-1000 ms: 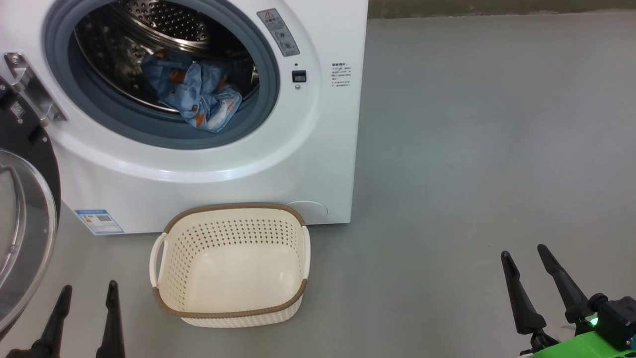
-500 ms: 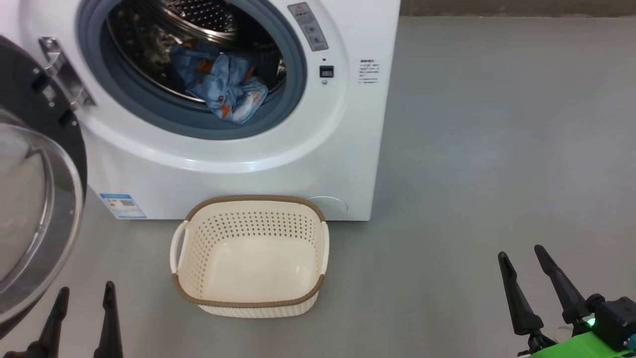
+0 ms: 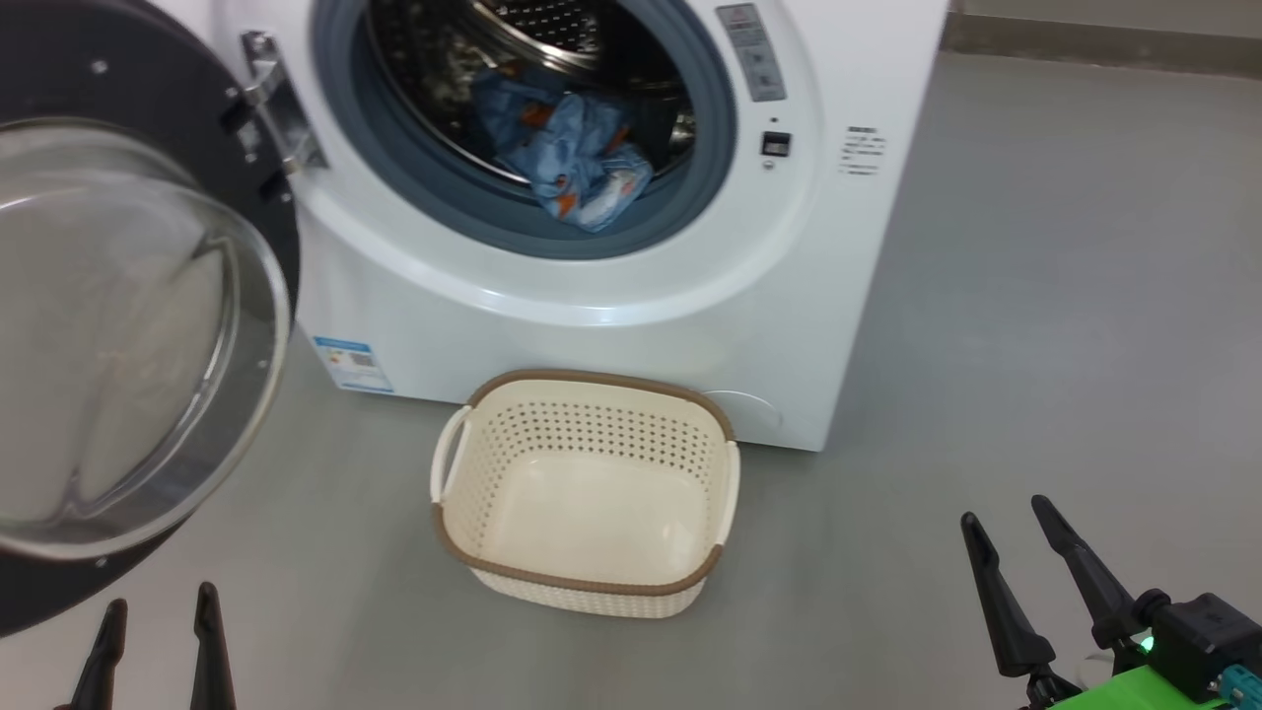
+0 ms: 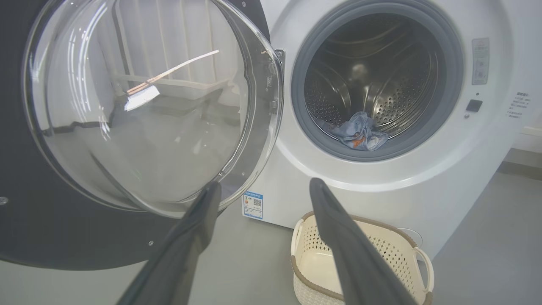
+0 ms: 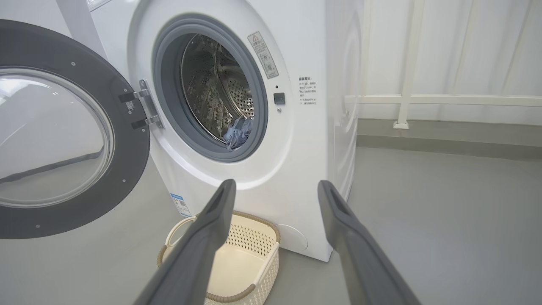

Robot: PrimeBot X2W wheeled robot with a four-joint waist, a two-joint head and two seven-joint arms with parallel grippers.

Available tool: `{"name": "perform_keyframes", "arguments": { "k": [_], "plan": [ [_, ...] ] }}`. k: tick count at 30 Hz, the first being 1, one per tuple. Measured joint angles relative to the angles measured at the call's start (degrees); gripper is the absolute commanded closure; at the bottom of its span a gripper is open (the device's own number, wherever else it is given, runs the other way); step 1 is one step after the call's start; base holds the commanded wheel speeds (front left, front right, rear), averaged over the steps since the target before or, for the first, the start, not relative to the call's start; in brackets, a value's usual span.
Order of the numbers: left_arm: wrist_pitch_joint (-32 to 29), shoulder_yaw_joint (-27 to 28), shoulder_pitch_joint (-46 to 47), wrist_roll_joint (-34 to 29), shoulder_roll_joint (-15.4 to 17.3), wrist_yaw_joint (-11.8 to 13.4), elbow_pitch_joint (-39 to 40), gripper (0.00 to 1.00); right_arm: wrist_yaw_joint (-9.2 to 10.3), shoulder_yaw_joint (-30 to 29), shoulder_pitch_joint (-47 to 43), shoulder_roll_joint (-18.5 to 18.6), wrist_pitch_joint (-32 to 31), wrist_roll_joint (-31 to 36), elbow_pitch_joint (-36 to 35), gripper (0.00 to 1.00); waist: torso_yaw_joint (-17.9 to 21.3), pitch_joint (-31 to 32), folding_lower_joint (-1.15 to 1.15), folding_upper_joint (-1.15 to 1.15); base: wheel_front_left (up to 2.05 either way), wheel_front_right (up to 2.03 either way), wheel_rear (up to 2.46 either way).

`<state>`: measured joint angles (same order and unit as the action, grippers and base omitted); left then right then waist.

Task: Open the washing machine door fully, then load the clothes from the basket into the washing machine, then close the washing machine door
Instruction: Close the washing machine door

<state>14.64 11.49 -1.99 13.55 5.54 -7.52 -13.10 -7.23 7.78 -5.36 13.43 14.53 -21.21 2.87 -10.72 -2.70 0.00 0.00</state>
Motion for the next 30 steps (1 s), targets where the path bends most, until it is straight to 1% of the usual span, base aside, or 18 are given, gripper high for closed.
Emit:
{"name": "perform_keyframes", "arguments": {
  "k": [7,22,26,30],
  "plan": [
    [0.00,1.38,-0.62,-0.11,-1.10,0.00,-0.02,0.00,0.00,1.71,0.15,0.54,0.00,-0.19,0.81,0.00,-5.34,0.37,0.00,0.00,0.00,0.00,0.00],
    [0.00,3.12,-2.13,-2.14,-1.72,0.00,0.43,0.00,0.00,4.13,0.19,0.90,0.00,-0.78,1.40,0.00,-16.56,1.60,0.00,0.00,0.00,0.00,0.00],
    [0.00,5.04,-3.31,-2.13,-1.97,0.00,1.86,0.00,0.00,5.99,1.57,1.04,0.00,-0.94,1.71,0.00,-18.66,1.55,0.00,0.00,0.00,0.00,0.00],
    [0.00,6.55,-4.19,-2.11,-2.67,0.00,3.11,0.00,0.00,7.25,3.91,1.35,0.00,-1.00,2.33,0.00,-19.51,0.89,0.00,0.00,0.00,0.00,0.00]
  ]
}}
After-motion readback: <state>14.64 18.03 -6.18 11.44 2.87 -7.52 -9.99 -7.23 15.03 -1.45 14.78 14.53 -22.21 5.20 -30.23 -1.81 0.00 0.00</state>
